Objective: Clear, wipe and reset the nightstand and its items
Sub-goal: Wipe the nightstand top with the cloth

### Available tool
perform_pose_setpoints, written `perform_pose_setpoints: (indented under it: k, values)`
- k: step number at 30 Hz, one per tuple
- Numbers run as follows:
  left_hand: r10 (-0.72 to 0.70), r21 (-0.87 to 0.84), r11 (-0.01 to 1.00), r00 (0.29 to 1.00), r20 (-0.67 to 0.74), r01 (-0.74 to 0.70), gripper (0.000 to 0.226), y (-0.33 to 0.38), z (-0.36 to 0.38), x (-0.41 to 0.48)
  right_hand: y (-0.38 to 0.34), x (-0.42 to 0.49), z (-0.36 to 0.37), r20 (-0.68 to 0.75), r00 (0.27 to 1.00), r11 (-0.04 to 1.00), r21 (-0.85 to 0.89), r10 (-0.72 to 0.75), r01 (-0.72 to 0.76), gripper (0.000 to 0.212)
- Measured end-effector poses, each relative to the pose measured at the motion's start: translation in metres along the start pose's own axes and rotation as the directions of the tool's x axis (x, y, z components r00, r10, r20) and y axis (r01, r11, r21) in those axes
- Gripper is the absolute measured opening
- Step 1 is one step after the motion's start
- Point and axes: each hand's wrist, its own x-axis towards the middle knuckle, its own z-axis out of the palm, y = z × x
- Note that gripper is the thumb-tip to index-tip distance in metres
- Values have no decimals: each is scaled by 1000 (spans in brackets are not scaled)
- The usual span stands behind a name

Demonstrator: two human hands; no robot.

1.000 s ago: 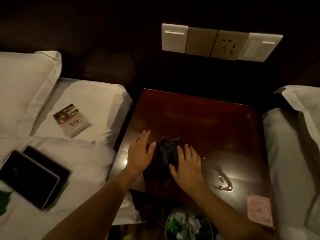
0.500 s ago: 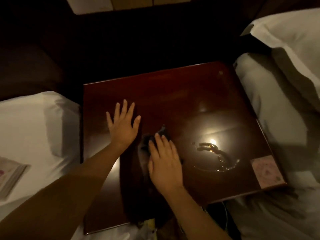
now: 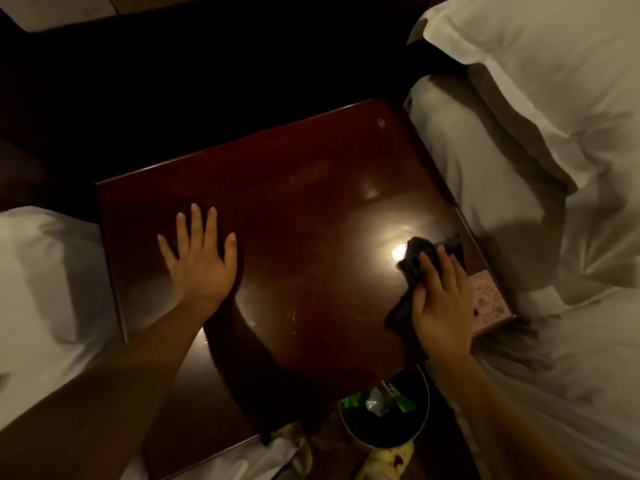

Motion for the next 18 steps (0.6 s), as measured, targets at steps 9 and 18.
perform_pose_setpoints:
  k: [9, 18]
  values:
    - [-15, 16, 1000, 1000, -7, 15, 59, 2, -1, -1, -109, -47, 41, 48, 993, 994, 39, -105, 103, 53]
    - [-9, 14, 1000, 999, -31, 10, 63, -1, 3, 0, -127, 32, 44, 176, 867, 884, 93, -467, 458, 52]
